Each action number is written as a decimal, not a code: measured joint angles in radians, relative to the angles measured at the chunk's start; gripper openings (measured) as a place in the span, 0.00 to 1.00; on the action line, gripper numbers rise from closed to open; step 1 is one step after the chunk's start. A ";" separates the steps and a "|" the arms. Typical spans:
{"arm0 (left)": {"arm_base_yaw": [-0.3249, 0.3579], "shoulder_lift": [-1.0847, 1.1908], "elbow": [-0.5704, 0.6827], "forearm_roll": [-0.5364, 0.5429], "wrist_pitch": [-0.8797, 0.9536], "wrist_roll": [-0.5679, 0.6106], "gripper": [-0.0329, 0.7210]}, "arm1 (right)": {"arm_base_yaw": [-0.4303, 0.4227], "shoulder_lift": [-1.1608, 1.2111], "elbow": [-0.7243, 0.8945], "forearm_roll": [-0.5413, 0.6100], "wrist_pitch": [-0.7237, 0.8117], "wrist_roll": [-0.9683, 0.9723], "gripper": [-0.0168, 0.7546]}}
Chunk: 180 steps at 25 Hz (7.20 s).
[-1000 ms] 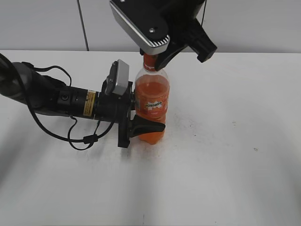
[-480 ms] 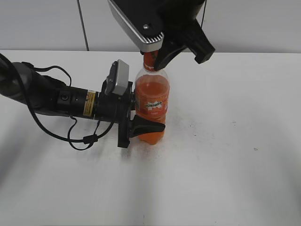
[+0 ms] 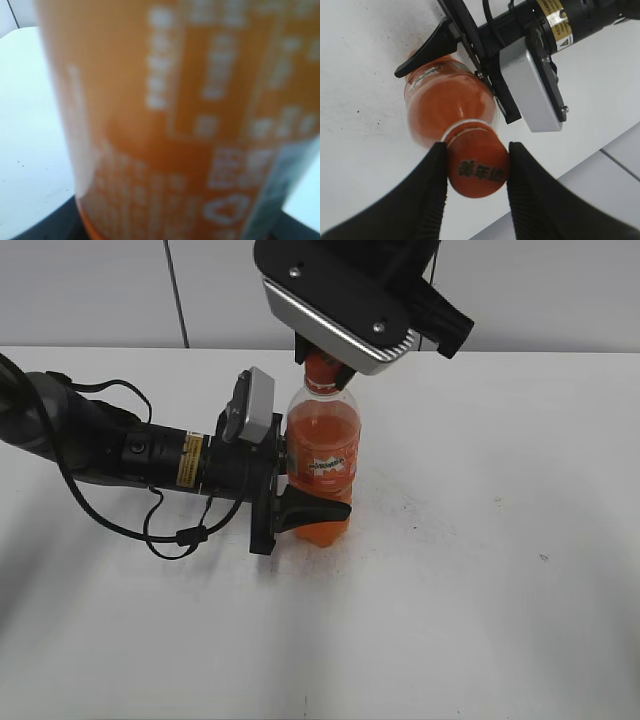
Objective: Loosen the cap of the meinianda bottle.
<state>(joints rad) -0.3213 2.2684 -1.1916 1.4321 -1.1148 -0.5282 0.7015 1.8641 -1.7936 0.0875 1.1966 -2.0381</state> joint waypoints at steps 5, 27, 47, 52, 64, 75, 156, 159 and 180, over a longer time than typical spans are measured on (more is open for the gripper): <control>0.000 0.000 0.000 0.001 0.000 0.001 0.55 | 0.000 -0.001 0.000 0.003 0.002 -0.105 0.38; 0.000 0.000 0.000 -0.001 0.001 -0.005 0.55 | 0.000 -0.002 0.000 -0.018 0.001 -0.565 0.38; 0.001 0.000 0.000 -0.007 0.008 -0.030 0.55 | 0.000 -0.042 0.002 -0.041 0.012 -0.728 0.37; 0.001 0.000 0.000 -0.008 0.008 -0.030 0.55 | 0.001 -0.042 0.002 -0.040 0.013 -0.633 0.37; 0.001 0.000 0.000 -0.009 0.008 -0.031 0.55 | 0.001 -0.043 -0.117 -0.040 0.015 0.168 0.37; 0.001 0.000 0.000 -0.010 0.009 -0.033 0.55 | 0.002 -0.043 -0.129 -0.124 0.016 1.062 0.37; 0.001 0.000 0.000 -0.086 0.046 -0.059 0.55 | -0.704 0.185 0.509 -0.008 -0.286 2.045 0.37; 0.001 0.000 0.000 -0.086 0.046 -0.059 0.55 | -0.704 0.190 0.505 -0.008 -0.286 2.050 0.37; 0.001 0.000 0.000 -0.087 0.046 -0.059 0.55 | -0.704 0.215 0.492 -0.008 -0.259 2.055 0.61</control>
<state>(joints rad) -0.3202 2.2684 -1.1916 1.3447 -1.0689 -0.5874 -0.0026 2.0790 -1.3018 0.0798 0.9372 0.0174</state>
